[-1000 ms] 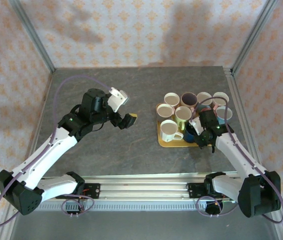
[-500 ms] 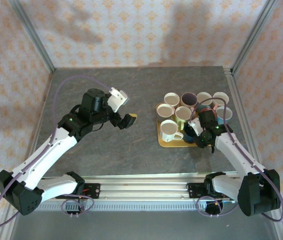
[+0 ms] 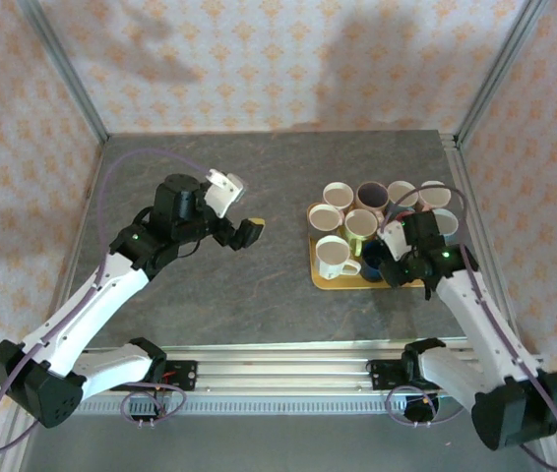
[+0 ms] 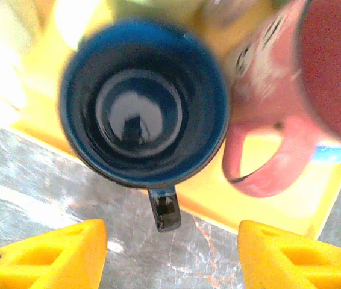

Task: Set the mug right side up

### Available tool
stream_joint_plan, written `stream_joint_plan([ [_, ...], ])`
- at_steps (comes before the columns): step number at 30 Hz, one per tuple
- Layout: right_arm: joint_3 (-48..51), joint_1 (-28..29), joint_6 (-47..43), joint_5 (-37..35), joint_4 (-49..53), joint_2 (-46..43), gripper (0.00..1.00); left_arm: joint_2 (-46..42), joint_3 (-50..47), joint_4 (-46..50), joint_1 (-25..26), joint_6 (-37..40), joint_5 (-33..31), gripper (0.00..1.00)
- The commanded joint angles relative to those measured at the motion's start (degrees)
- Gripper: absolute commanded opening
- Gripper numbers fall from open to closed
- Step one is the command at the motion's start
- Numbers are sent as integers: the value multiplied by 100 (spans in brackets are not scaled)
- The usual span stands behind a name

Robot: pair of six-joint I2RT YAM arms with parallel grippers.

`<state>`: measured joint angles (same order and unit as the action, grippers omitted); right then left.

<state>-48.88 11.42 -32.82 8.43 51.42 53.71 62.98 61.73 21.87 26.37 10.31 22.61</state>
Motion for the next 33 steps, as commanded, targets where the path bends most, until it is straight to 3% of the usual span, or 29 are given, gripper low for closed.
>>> stream_joint_plan([
  [1, -461, -26, 688, 636, 16, -395, 62, -131, -81, -448, -230, -787, -482, 100],
  [4, -648, -26, 1857, 663, -852, -528, 69, -117, -197, -585, -504, -1590, -1099, 100],
  [6, -746, -26, 2654, 440, -1471, -429, 74, -166, -362, -649, -571, -1594, -1457, 100],
  [7, -805, -26, 2911, 350, -1674, -334, 80, -217, -486, -714, -584, -1559, -1722, 100],
  [8, -868, -26, 3098, 264, -1819, -212, 97, -268, -604, -792, -595, -1516, -1923, 100],
  [9, -961, -30, 3272, 127, -1974, -39, 100, -339, -749, -886, -626, -1450, -2160, 100],
  [11, -1115, -26, 3412, -134, -2180, 265, 100, -518, -1082, -1077, -761, -1419, -2749, 100],
  [16, -1323, -28, 3538, -909, -2806, 875, 100, -792, -1701, -1254, -1367, -1266, -3391, 100],
  [19, -1386, -101, 3534, -1366, -2983, 1291, 100, -771, -1947, -1246, -1845, -1145, -3375, 100],
  [23, -1277, -326, 3584, -1289, -3304, 1736, 100, -664, -2318, -1495, -2409, -1052, -3020, 100],
  [29, -958, -360, 3560, -1432, -3826, 1841, 100, -363, -3058, -2704, -2653, -1109, -3407, 100],
  [33, -723, -362, 3510, -1451, -4117, 1897, 100, 218, -3335, -3571, -2664, -1394, -2900, 99],
])
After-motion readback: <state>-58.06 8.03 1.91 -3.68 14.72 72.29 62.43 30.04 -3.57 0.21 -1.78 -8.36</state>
